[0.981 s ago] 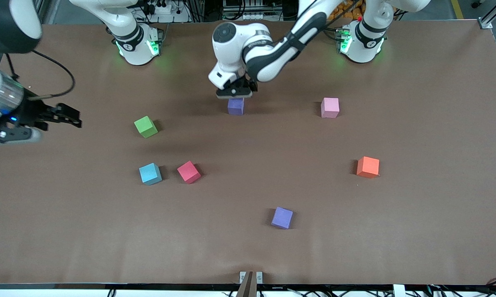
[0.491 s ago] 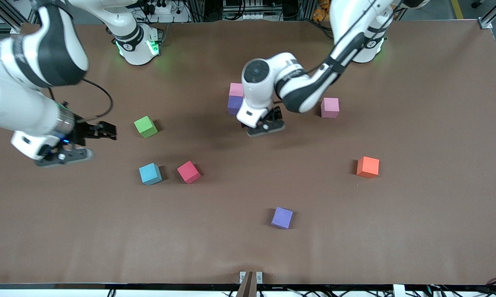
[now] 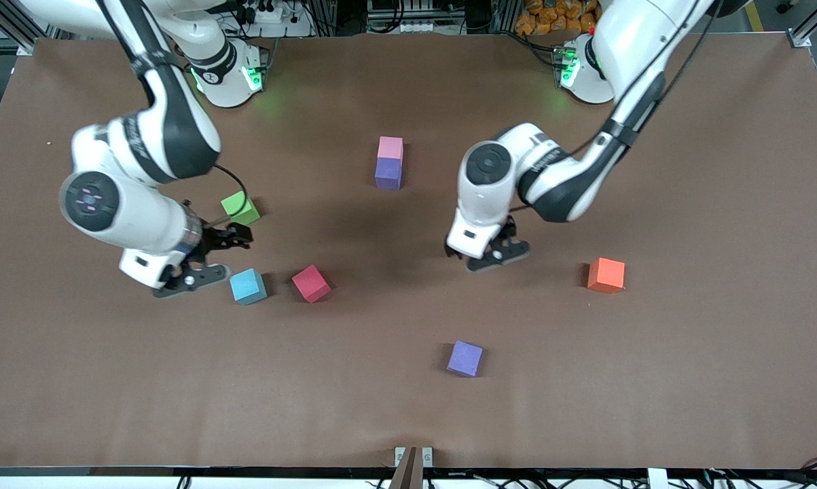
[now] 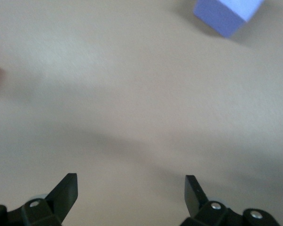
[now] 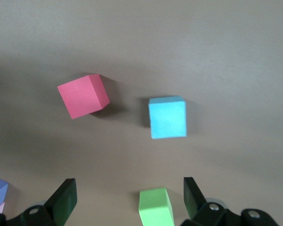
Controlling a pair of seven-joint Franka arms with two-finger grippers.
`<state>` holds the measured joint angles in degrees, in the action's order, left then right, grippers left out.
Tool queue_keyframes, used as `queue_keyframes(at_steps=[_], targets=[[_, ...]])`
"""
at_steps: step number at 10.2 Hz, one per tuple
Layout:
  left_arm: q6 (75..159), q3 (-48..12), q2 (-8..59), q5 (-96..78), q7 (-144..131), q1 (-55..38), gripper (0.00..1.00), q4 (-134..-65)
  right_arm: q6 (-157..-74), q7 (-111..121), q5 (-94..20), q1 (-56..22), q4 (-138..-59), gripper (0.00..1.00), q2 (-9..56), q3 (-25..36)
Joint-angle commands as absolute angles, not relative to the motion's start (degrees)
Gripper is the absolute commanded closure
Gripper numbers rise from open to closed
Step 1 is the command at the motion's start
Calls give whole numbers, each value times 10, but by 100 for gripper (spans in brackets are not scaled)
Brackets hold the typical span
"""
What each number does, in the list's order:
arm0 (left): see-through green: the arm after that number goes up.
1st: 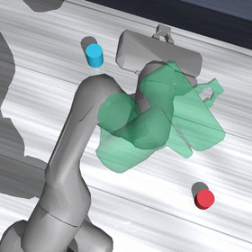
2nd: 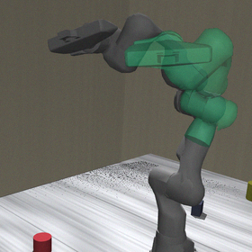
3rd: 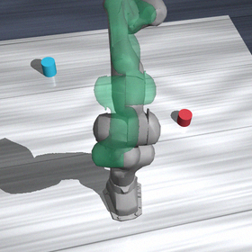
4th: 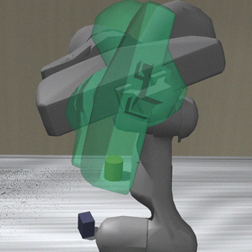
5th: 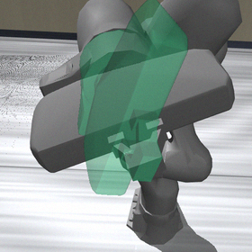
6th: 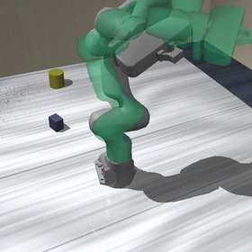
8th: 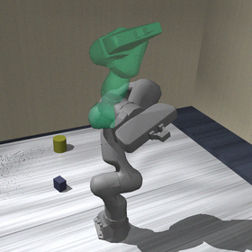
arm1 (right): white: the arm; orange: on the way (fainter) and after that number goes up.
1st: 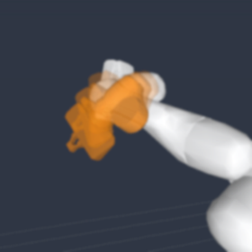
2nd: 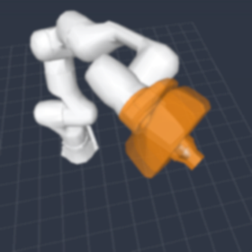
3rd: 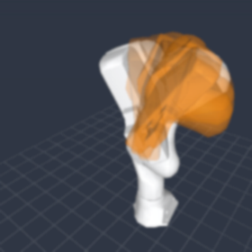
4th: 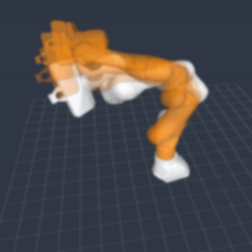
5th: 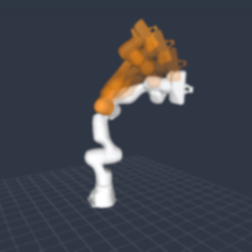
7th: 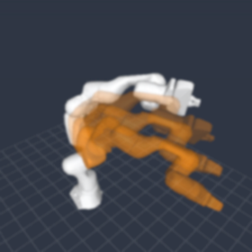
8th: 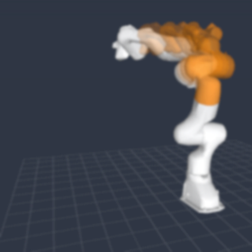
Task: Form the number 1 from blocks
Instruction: 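Reach the left gripper to the orange cube while the right gripper reaches the red cube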
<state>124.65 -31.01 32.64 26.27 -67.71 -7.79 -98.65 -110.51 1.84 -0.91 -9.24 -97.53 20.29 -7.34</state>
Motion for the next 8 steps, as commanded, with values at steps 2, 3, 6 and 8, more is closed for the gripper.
queue_keyframes(at_steps=[2, 3, 6, 8], targets=[[1224, -316, 322, 288, -631, -34, 0, -986, -1199, 11, -2, -133, -978, 0, 270, -75], [1224, -316, 322, 289, -612, -15, 0, -986, -1234, -32, -2, -149, -978, 0, 298, -75], [1214, -316, 322, 289, -527, 33, 0, -1003, -1305, -57, 7, -172, -975, 0, 343, -75], [1205, -316, 323, 289, -474, 61, 0, -1005, -1317, -62, 24, -172, -973, 0, 359, -75]])
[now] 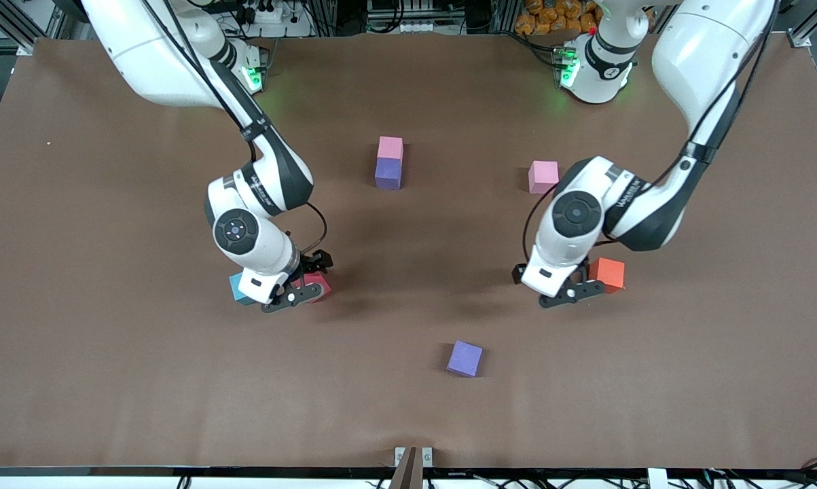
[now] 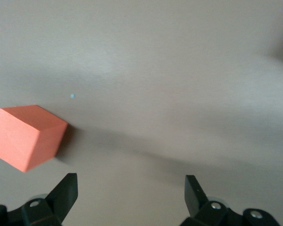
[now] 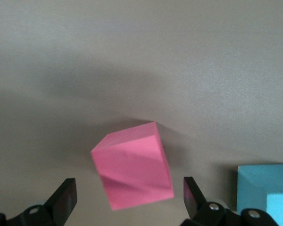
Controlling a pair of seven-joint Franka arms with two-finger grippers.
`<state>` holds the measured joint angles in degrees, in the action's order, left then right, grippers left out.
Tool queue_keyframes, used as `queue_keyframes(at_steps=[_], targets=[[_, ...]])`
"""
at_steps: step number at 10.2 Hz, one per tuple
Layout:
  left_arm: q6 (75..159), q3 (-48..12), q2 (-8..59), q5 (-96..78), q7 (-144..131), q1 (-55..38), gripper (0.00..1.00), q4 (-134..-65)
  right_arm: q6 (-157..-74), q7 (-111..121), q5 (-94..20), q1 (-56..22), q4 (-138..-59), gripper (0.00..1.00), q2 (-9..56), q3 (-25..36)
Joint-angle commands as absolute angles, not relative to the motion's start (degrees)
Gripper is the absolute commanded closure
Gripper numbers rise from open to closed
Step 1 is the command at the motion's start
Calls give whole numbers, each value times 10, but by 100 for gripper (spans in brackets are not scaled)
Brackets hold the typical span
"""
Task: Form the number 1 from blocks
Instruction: 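Reach the left gripper to the orange cube while the right gripper reaches the red cube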
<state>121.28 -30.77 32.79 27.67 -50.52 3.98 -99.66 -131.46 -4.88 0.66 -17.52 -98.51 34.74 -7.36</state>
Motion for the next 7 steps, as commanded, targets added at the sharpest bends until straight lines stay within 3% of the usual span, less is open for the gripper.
queue_keyframes(at_steps=[1, 7], targets=[[1205, -316, 322, 290, -437, 83, 0, -1007, -1317, -62, 25, -172, -973, 0, 359, -75], [1250, -319, 344, 291, -281, 175, 0, -1012, -1343, -62, 43, -173, -970, 0, 384, -75]])
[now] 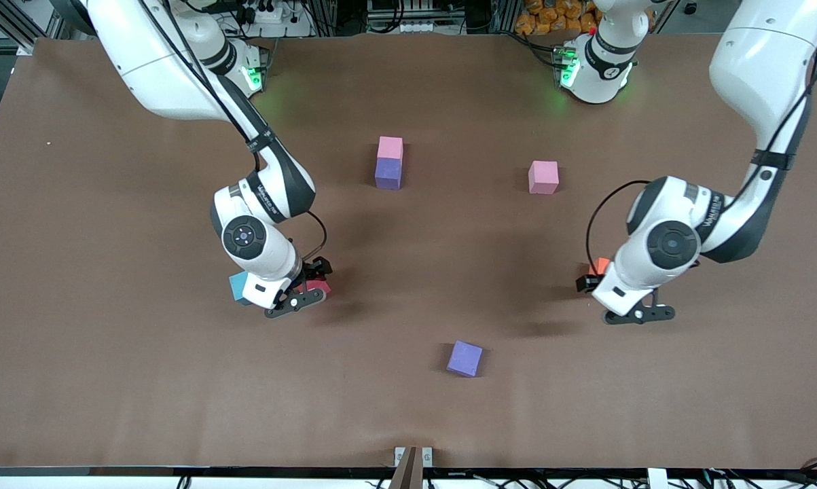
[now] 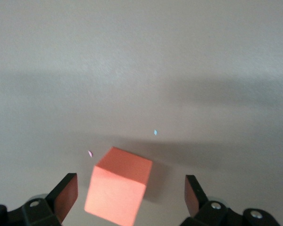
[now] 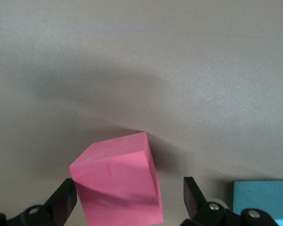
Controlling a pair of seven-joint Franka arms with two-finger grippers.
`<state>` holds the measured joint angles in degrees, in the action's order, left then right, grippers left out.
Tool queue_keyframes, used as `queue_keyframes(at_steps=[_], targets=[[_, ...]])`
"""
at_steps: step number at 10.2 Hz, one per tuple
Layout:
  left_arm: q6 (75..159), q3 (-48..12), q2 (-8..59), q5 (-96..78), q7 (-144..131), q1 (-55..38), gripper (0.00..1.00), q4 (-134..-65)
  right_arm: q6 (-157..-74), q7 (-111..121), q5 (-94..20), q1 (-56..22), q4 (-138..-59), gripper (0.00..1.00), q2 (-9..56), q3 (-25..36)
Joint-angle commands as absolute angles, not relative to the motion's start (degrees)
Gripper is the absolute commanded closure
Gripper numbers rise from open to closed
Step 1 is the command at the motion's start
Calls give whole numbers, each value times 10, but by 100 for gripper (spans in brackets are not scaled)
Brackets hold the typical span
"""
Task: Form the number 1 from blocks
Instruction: 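Grasp the orange cube with the left gripper while the right gripper grasps red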
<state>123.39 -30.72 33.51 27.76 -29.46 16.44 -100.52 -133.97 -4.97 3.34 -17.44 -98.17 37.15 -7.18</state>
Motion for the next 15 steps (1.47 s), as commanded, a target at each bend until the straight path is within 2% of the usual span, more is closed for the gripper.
queue_keyframes(at_steps=[1, 2, 3, 4, 6, 8, 12, 15], targets=[[1251, -318, 349, 288, -249, 181, 0, -1014, -1344, -62, 43, -174, -970, 3, 385, -75], [1254, -318, 352, 287, -227, 191, 0, -1027, -1346, -62, 44, -176, -970, 13, 388, -76], [1261, -319, 352, 287, -223, 197, 0, -1040, -1350, -62, 44, -177, -970, 33, 389, -75], [1261, -319, 352, 285, -222, 197, 0, -1050, -1351, -62, 43, -177, -970, 60, 389, -76], [1261, -318, 352, 285, -220, 197, 0, -1061, -1346, -81, 41, -188, -970, 100, 388, -76], [1260, -318, 352, 286, -219, 196, 0, -1068, -1332, -202, 40, -214, -966, 100, 376, -83], [1261, -316, 366, 287, -187, 198, 0, -1062, -1243, -403, 35, -248, -967, 100, 342, -126], [1261, -316, 374, 291, -186, 197, 0, -1062, -1237, -458, 34, -258, -1011, 100, 312, -158]])
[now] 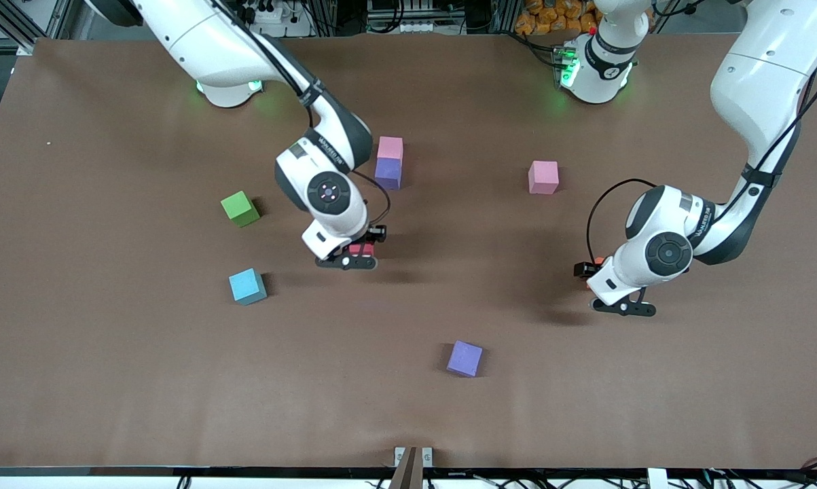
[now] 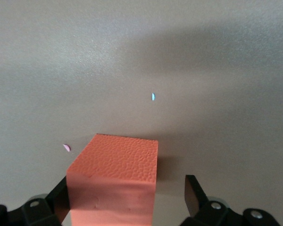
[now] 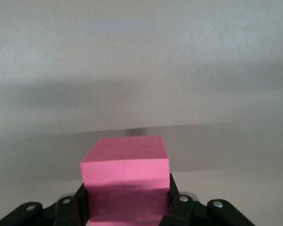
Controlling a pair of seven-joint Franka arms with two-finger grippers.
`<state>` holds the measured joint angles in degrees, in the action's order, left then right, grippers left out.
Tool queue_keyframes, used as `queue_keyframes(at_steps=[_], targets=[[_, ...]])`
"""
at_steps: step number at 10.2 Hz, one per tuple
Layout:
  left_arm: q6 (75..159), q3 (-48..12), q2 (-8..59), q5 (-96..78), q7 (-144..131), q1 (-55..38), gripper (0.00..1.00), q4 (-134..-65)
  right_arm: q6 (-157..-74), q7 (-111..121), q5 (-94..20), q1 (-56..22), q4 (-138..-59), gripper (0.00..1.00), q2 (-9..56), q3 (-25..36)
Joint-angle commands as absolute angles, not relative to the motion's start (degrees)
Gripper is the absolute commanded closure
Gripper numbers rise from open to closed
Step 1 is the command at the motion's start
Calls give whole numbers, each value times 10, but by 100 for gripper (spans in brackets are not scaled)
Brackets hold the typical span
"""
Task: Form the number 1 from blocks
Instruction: 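Carry both cubes toward the pink and purple cube line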
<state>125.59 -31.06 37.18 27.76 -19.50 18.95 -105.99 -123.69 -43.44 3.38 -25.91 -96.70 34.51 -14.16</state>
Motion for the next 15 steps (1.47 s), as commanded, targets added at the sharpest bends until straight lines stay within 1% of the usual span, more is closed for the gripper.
queue_keyframes(at_steps=[1, 2, 3, 4, 6, 10, 11, 13, 15], targets=[[1260, -316, 374, 291, -186, 197, 30, -1062, -1244, -459, 34, -253, -1044, 100, 295, -171], [1260, -316, 374, 291, -186, 197, 85, -1062, -1249, -464, 34, -250, -1066, 100, 285, -184], [1260, -316, 374, 291, -187, 197, 100, -1061, -1287, -497, 34, -249, -1092, 100, 281, -198], [1260, -316, 374, 290, -194, 197, 100, -1059, -1319, -524, 34, -249, -1108, 100, 280, -206], [1256, -316, 368, 282, -202, 192, 100, -1050, -1322, -541, 34, -252, -1109, 100, 281, -212], [1255, -330, 352, 282, -342, 150, 100, -1049, -1325, -547, 35, -253, -1121, 100, 282, -224], [1254, -343, 348, 281, -381, 136, 100, -1049, -1326, -555, 36, -253, -1121, 100, 282, -234], [1229, -393, 345, 281, -448, 135, 100, -1048, -1332, -562, 37, -253, -1126, 100, 283, -237], [1216, -425, 340, 280, -488, 135, 100, -1048, -1343, -564, 39, -253, -1131, 100, 285, -238]])
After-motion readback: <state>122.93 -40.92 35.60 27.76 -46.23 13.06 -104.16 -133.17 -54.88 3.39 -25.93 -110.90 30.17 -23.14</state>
